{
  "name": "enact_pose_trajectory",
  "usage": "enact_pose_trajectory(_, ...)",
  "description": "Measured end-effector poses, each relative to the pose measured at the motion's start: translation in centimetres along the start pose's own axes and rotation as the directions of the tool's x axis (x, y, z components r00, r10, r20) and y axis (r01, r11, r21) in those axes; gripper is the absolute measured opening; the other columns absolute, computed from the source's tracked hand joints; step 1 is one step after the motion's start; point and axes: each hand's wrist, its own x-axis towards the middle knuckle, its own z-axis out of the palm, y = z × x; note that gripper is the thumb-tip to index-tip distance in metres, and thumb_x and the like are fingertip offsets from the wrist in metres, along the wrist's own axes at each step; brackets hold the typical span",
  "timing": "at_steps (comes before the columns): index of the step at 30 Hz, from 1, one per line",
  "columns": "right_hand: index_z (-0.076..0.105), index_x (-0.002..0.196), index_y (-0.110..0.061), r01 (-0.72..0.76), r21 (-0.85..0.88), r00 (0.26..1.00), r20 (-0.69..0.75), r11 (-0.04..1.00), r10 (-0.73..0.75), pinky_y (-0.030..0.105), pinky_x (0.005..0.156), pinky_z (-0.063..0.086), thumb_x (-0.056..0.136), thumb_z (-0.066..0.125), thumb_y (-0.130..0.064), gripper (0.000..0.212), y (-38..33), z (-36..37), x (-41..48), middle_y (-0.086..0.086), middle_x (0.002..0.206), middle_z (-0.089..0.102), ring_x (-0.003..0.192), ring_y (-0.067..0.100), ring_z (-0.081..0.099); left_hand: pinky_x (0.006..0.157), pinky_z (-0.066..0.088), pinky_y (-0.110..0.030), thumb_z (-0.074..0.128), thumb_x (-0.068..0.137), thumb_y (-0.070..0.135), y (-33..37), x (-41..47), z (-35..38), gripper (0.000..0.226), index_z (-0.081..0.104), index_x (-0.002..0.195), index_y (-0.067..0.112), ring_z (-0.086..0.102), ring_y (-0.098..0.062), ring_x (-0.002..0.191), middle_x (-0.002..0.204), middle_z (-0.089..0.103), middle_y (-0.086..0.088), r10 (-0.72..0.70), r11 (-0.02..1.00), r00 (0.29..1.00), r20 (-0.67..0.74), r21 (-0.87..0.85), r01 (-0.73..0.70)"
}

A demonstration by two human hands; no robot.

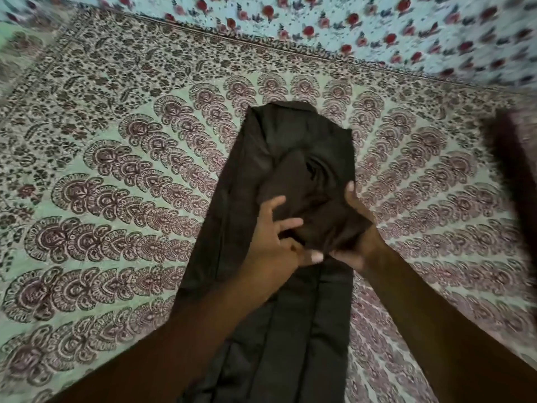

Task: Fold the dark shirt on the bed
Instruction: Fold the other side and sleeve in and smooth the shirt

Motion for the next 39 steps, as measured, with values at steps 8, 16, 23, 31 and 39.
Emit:
enact_pose_trajectory(8,0.071,0.121,0.0,0.076,-0.193,0.944,-0.303,0.978,-0.133,0.046,0.09,0.062,0.097,0.064,-0.005,0.026,6.6,-5.7,-8.2,0.02,0.113,0.077,0.105,0.037,0.075,0.068,0.061,-0.029,0.09,0.067,-0.01,-4.9,-8.5,-0.3,0.113,0.035,0.153,0.037,0.059,-0.003,0.054,0.136,0.052,0.007,0.053,0.867,0.999,0.009,0.495,-0.051)
enact_pose_trajectory(16,0.054,0.083,-0.019,-0.041,-0.179,0.931,-0.363,0.983,-0.027,0.038,0.077,0.051,0.103,0.055,-0.001,0.028,12.4,-6.1,-11.3,0.003,0.084,0.071,0.072,0.019,0.068,0.077,0.056,-0.021,0.075,0.069,-0.017,-8.6,-11.9,-3.0,0.081,0.063,0.132,0.032,0.065,-0.006,0.072,0.081,0.067,0.01,0.3,0.68,0.952,0.06,0.686,-0.257)
enact_pose_trajectory(23,0.063,0.087,-0.021,-0.028,-0.307,0.902,-0.418,0.951,-0.109,0.047,0.081,0.056,0.099,0.06,0.0,0.024,14.4,-5.0,-9.8,0.003,0.09,0.072,0.095,0.026,0.066,0.084,0.06,-0.04,0.06,0.073,0.017,-10.2,-12.9,-5.5,0.038,0.069,0.106,0.034,0.071,-0.021,0.094,0.09,0.073,0.006,0.207,0.607,0.968,0.144,0.757,-0.242)
enact_pose_trajectory(31,0.056,0.109,-0.027,-0.037,-0.57,0.907,-0.365,0.821,-0.212,0.038,0.058,0.057,0.082,0.086,-0.006,0.045,17.2,-6.3,-10.1,-0.001,0.108,0.069,0.096,0.025,0.068,0.093,0.045,-0.022,0.087,0.061,0.039,-13.2,-13.0,-6.4,0.025,0.084,0.085,0.034,0.057,0.008,0.098,0.089,0.058,0.02,0.15,0.537,0.961,0.234,0.797,-0.278)
enact_pose_trajectory(39,0.054,0.111,-0.031,0.0,-0.772,0.862,-0.322,0.636,-0.391,0.055,0.078,0.062,0.073,0.091,-0.012,0.056,20.1,-7.8,-11.4,0.01,0.085,0.077,0.077,0.032,0.075,0.062,0.04,-0.004,0.06,0.088,-0.01,-15.3,-15.6,-6.3,0.034,0.069,0.088,0.023,0.055,0.004,0.072,0.103,0.063,-0.01,-0.045,0.523,0.994,0.101,0.85,-0.062)
